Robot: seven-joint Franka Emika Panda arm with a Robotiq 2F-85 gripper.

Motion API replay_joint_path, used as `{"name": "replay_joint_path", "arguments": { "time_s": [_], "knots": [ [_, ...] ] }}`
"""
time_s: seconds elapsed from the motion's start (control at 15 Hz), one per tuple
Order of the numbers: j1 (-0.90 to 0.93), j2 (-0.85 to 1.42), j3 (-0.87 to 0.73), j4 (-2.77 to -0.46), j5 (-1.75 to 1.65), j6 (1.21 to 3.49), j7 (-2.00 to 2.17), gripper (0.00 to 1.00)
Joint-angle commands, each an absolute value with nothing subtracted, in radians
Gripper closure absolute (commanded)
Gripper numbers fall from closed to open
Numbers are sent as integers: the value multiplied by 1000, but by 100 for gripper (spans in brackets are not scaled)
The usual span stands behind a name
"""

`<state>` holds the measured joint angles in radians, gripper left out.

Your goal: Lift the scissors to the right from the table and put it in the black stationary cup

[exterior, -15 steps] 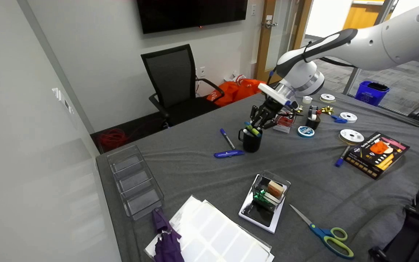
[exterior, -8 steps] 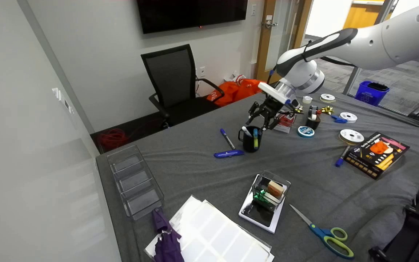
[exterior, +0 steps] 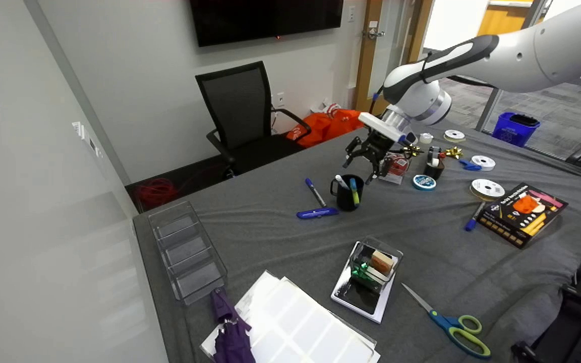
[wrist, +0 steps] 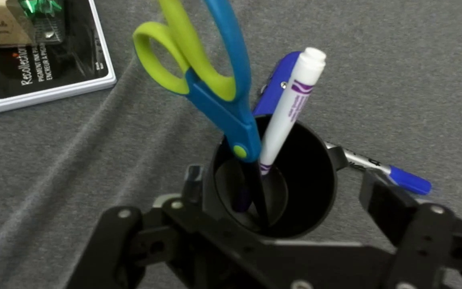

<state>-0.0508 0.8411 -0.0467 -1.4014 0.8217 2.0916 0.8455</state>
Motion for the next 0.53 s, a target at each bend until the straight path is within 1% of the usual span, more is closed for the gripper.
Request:
{"name": "replay_joint_path", "arguments": {
  "time_s": [0.0, 0.47],
  "knots": [
    [-38, 770, -62, -1459, 734, 2085, 835, 0],
    [-43, 666, -48, -1537, 584, 2087, 794, 0]
  ]
}}
